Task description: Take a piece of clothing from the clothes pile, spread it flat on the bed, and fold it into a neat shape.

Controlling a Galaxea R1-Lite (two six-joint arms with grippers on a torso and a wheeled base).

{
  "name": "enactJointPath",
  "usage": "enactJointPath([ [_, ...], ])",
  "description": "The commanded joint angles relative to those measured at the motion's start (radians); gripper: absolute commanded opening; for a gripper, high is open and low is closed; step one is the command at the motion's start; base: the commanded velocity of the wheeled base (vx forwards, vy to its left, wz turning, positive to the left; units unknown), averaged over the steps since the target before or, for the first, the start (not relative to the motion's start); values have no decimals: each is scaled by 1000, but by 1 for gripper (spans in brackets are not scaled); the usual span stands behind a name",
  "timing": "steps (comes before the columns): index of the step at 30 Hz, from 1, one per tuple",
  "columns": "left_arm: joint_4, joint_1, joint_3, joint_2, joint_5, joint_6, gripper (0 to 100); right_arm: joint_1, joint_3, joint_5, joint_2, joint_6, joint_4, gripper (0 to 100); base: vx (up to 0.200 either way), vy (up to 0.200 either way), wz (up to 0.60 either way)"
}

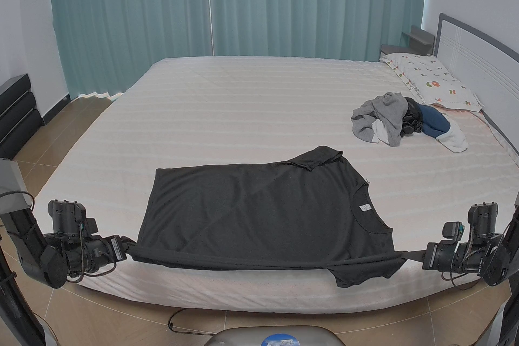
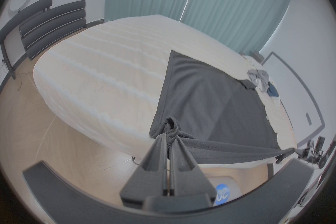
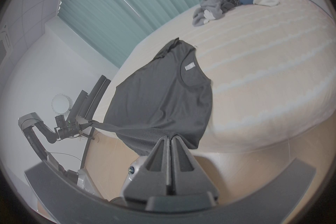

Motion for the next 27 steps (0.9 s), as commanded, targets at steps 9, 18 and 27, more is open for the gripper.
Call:
enactJointPath([
  [9,102,-15,-141,-7,1,-75,0,19,-138,-4,35,27,8,0,0,0,0],
  [18,213,-15,-167,-53,-1,-77,0,23,-190,-3,-11,28,62,0,0,0,0],
  [27,309,-15,-138,-140,-10,-74,0,23,-154,-4,-102,39,71,0,0,0,0],
])
